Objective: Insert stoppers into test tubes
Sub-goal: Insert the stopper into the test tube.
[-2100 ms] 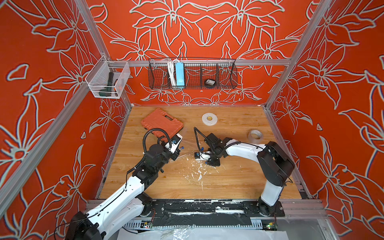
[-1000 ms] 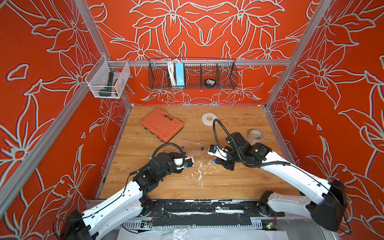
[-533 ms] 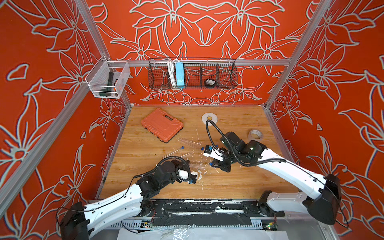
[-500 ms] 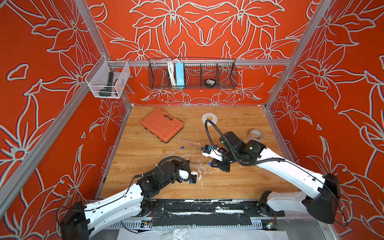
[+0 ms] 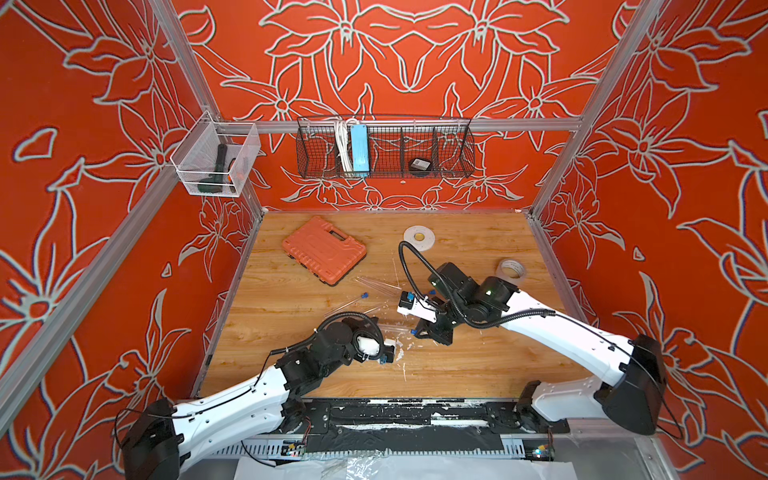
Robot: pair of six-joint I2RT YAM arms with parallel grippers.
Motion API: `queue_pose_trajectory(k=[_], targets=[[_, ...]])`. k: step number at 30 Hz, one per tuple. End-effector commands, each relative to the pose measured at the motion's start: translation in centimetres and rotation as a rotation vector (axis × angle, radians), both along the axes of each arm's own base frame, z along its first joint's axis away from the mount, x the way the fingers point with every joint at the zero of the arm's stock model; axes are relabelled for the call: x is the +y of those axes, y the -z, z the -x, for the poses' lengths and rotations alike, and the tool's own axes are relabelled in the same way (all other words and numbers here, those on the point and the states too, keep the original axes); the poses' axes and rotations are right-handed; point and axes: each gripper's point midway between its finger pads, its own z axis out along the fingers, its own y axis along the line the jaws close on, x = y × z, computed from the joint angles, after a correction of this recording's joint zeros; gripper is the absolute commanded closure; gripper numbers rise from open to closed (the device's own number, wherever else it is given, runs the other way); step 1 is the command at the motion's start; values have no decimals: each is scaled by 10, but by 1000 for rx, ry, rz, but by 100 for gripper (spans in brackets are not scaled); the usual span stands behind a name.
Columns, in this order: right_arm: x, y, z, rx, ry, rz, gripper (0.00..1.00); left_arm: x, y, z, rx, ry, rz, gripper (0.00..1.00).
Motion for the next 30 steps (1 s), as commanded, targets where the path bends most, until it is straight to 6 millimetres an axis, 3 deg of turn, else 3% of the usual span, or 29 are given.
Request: queue_pose_trajectory(k=[1, 18, 30], targets=[[8, -7, 3, 14, -16, -19, 90, -5, -12, 0, -23, 10, 41, 100], [14, -3, -1, 20, -15, -3, 90, -8, -13, 5, -36, 42, 47, 100], [1, 0, -6, -20, 3, 63, 90, 3, -5, -8, -39, -48, -23, 100]])
